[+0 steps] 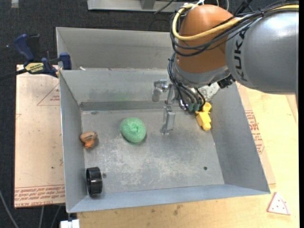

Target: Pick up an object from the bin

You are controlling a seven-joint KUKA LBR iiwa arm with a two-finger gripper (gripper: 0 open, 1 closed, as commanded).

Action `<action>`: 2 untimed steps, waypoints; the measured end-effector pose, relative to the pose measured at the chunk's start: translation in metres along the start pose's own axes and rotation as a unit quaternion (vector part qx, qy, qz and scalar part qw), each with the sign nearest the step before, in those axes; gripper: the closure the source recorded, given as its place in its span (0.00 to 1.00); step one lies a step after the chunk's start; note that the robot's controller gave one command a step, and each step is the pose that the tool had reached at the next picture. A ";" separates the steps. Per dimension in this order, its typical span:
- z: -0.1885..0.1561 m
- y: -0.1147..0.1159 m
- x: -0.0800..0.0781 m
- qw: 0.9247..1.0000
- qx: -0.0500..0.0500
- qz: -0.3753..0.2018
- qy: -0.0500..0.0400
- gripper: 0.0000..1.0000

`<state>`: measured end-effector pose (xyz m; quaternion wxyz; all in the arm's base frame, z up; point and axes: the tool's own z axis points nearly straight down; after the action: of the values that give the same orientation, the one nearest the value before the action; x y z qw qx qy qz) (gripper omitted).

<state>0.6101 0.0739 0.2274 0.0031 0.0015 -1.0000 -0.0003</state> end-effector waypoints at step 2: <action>-0.033 0.003 0.005 0.999 0.001 -0.044 0.000 0.00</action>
Offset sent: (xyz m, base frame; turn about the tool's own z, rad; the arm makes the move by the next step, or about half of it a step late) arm -0.0124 0.0096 0.0868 -0.2293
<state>0.6051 0.0773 0.2602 0.0031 0.0458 -0.9989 0.0001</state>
